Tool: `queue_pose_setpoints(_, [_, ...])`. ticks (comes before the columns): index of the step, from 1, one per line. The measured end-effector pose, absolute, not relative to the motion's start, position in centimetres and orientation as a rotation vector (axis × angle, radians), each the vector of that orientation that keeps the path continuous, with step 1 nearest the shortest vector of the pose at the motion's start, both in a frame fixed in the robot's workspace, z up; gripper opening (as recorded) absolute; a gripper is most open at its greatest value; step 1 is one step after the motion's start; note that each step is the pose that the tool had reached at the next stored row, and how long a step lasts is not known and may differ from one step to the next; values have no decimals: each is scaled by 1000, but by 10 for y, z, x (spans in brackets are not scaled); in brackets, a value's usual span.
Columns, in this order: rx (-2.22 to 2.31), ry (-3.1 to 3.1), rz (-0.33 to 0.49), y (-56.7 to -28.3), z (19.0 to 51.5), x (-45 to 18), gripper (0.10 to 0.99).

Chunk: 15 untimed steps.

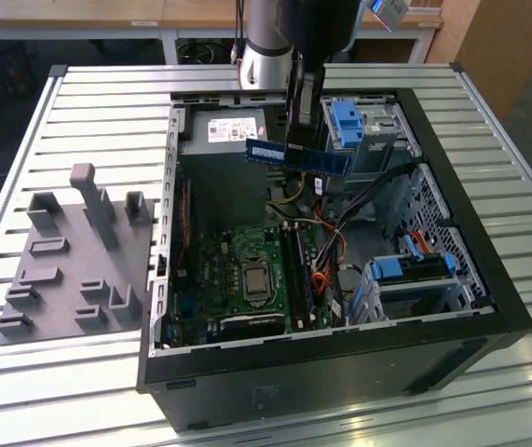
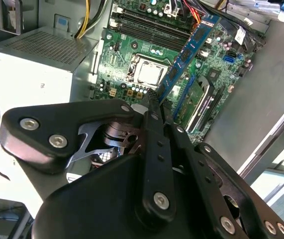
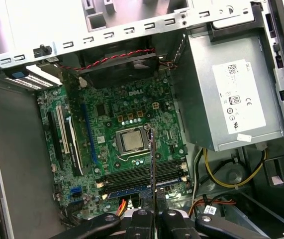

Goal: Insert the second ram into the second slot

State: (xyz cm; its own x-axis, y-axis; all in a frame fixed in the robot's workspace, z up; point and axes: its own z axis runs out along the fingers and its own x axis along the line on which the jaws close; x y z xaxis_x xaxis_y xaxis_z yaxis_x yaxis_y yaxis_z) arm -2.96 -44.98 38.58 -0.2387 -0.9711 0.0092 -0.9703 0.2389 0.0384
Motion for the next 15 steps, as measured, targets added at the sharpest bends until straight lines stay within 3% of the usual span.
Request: queue_pose_setpoints(15, [1892,-2469,-39,-450,386,-30,137])
